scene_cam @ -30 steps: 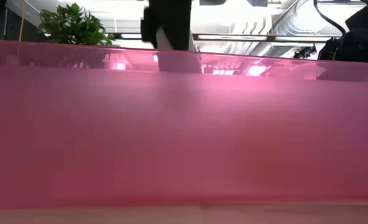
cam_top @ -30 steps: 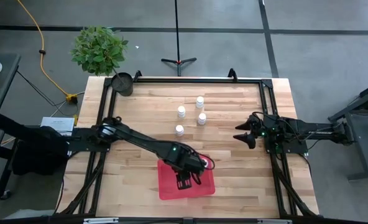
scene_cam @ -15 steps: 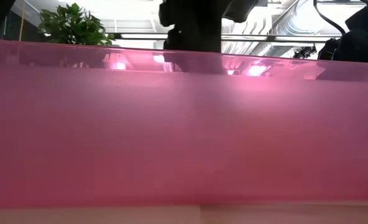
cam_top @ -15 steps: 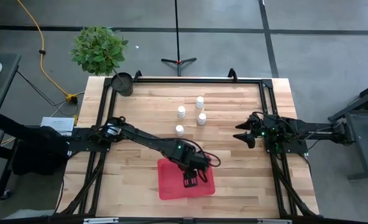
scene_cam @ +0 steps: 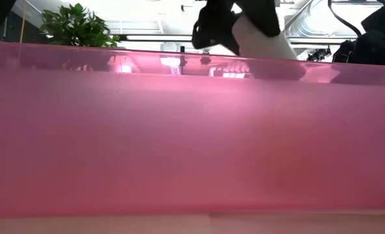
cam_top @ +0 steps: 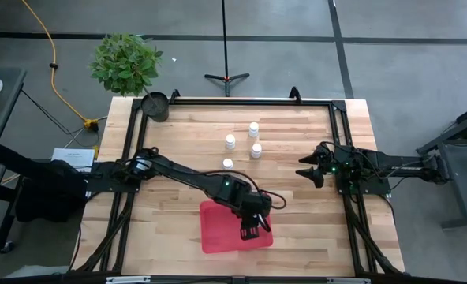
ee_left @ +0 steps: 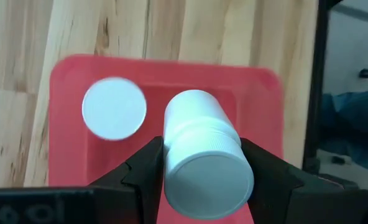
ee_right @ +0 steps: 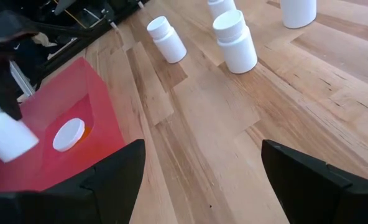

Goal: Pick and place pill bottles into a basket
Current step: Put the white pill bottle into the red bin

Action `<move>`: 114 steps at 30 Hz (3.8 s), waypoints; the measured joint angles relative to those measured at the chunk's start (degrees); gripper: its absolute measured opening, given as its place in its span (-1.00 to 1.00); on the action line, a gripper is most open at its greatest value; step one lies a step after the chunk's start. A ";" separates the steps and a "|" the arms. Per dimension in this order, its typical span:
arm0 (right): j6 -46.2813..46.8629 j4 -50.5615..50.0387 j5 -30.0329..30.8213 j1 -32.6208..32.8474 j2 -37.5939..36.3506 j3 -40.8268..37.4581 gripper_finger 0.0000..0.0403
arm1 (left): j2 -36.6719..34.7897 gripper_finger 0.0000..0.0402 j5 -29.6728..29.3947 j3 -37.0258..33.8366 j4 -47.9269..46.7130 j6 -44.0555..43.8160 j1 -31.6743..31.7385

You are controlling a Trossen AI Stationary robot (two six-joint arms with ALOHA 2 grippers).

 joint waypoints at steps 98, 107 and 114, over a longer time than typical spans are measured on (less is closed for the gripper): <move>1.05 -0.42 -0.48 0.02 2.97 0.04 0.55 | 12.92 0.41 2.15 6.83 -19.15 16.37 4.20; 0.98 -0.44 -0.66 0.02 2.97 0.04 0.55 | 12.54 0.55 3.04 9.30 -19.55 16.14 4.17; 0.88 -0.44 -0.72 0.02 2.97 0.04 0.55 | 12.25 0.54 -2.52 18.07 -23.92 16.35 4.17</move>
